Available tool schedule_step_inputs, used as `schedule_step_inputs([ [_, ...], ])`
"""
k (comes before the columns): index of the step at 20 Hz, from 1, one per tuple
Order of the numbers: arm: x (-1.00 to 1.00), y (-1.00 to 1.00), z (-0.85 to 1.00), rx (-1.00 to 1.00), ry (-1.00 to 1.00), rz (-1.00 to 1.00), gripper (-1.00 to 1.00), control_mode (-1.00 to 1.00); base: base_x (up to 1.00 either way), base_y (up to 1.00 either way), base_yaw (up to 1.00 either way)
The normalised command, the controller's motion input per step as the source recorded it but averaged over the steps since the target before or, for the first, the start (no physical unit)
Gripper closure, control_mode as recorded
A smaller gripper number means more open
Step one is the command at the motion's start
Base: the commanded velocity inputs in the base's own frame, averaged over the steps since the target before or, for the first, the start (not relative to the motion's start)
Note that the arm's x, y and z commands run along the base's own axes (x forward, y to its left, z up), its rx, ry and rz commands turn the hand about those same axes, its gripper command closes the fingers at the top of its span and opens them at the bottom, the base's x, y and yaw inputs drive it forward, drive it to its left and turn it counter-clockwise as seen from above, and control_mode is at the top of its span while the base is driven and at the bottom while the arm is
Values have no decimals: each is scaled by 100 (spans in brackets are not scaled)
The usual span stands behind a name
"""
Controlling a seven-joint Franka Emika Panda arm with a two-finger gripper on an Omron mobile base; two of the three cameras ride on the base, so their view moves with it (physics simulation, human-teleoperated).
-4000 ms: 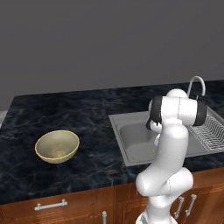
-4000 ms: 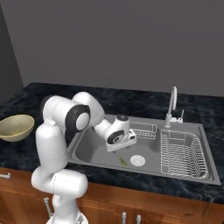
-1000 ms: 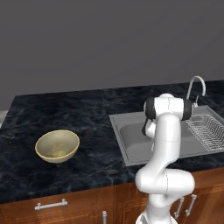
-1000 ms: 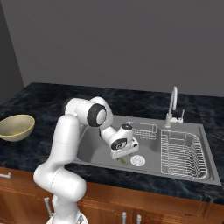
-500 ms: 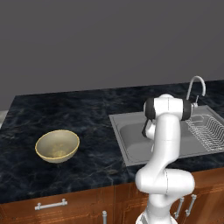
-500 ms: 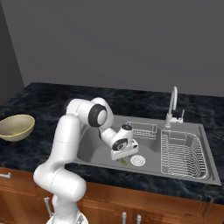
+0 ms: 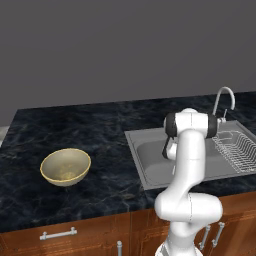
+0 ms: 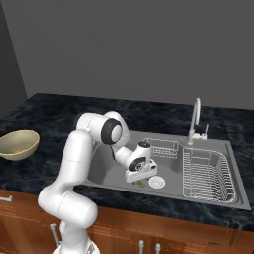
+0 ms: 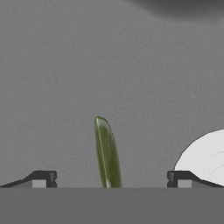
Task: Pick the tangerines from the cabinet and place them in one bowl. Pick the lemon wedge from the sink and place it in the other bowl.
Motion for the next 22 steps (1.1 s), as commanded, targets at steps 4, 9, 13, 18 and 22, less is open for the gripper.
schedule_step_inputs([
  [4,0,0,-13,0,4,0,-100,-100,0,0,0],
  [9,0,0,-15,0,3,0,-100,-100,0,0,0],
  [13,0,0,-14,0,3,0,-100,-100,0,0,0],
  [18,0,0,-10,0,3,0,-100,-100,0,0,0],
  [22,0,0,-7,0,1,0,100,-100,0,0,0],
])
